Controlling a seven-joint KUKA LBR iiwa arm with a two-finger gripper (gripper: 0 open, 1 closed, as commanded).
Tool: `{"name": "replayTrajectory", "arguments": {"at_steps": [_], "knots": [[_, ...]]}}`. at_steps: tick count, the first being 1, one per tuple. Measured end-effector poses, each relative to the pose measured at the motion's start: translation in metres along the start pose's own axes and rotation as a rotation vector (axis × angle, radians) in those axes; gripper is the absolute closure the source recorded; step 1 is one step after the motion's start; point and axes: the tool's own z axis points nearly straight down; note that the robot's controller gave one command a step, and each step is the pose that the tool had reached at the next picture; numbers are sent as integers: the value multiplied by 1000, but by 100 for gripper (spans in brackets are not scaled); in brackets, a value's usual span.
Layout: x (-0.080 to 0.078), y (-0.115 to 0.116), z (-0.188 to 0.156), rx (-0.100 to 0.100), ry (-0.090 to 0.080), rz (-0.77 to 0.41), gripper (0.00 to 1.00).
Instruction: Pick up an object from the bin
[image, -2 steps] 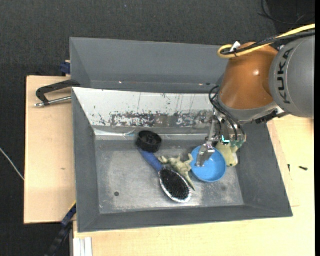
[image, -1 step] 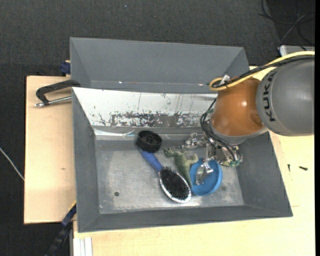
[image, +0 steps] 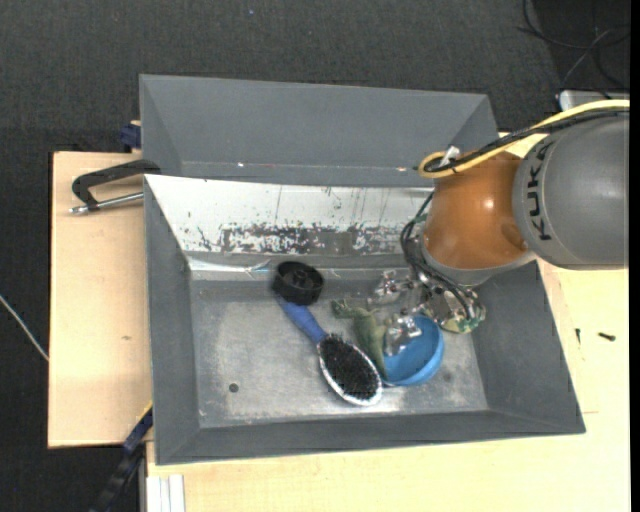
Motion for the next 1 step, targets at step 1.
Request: {"name": "replayTrajectory", "arguments": {"at_steps": [1], "knots": [[10, 1, -138, 1, 2, -228, 100]]}}
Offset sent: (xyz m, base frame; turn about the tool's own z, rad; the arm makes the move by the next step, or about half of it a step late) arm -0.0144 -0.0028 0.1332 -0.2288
